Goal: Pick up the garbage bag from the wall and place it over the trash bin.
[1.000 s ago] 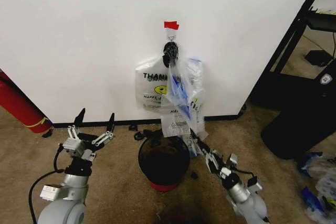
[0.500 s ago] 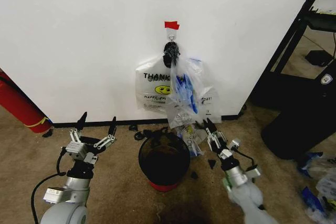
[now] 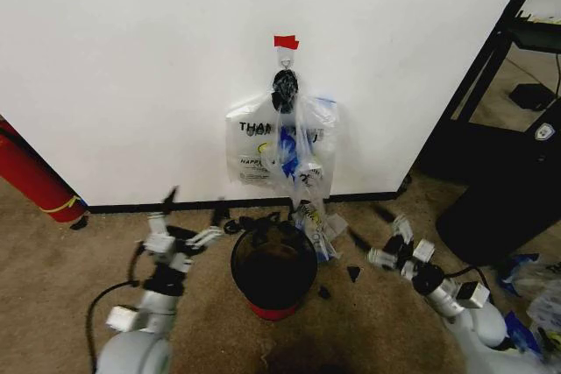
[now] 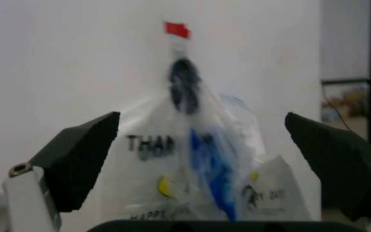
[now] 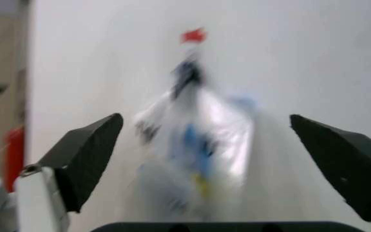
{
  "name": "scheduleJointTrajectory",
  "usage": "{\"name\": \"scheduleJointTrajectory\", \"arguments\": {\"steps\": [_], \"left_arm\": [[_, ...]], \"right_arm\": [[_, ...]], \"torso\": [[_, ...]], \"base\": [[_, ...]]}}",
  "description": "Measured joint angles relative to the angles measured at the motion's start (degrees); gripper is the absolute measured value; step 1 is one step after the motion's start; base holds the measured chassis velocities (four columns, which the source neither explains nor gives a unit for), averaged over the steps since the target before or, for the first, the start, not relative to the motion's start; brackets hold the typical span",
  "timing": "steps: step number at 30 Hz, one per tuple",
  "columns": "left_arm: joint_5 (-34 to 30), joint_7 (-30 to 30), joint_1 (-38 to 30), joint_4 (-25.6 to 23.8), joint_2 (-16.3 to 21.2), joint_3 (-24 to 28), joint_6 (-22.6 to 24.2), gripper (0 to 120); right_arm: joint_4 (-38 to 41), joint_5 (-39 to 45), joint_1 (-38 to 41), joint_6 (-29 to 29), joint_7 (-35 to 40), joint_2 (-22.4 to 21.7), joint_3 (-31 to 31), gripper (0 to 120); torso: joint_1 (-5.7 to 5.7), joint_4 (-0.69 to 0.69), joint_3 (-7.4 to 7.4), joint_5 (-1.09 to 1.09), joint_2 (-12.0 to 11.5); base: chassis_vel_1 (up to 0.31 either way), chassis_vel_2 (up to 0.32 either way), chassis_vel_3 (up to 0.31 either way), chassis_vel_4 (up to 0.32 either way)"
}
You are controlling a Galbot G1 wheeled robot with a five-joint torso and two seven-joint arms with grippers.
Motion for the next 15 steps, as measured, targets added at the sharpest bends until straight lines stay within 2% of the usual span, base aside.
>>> {"name": "scheduleJointTrajectory", "arguments": {"steps": [3,6,7,11,12,15], "left_arm": [[3.6,0.7,-5.0,2.8,4.3,3.5,2.2,100],[6.5,0.7,-10.7,5.8,7.8,7.4,3.9,100],[15.3,0.4,-22.9,13.7,10.2,15.3,4.7,100],[24.7,-1.0,-35.1,23.8,9.4,23.5,4.6,100],[24.7,-1.0,-35.1,23.8,9.4,23.5,4.6,100],[30.5,-1.9,-40.0,27.8,7.6,25.8,4.8,100]], "right_arm": [[2.4,1.1,-0.5,0.1,4.8,1.5,-0.4,100],[4.0,1.5,-1.4,-0.3,6.3,1.8,0.3,100],[5.7,1.5,-2.7,-0.8,7.2,1.9,1.6,100],[8.3,1.6,-4.4,-1.3,8.2,2.7,2.9,100],[8.3,1.6,-4.4,-1.3,8.2,2.7,2.9,100],[10.6,1.5,-5.3,-1.8,8.7,3.5,3.9,100]], "torso": [[0.0,0.05,0.0,0.0,0.0],[0.0,0.03,0.0,-0.02,0.0],[0.0,-0.02,0.01,-0.03,0.0],[0.0,-0.01,0.01,-0.02,0.0],[0.0,-0.01,0.01,-0.02,0.0],[0.01,0.0,0.01,-0.03,0.0]], "base": [[0.0,0.0,0.0,0.0],[0.0,0.0,0.0,0.0],[0.0,0.0,0.0,0.0],[0.0,0.0,0.0,0.0],[0.0,0.0,0.0,0.0],[0.0,0.0,0.0,0.0]]}}
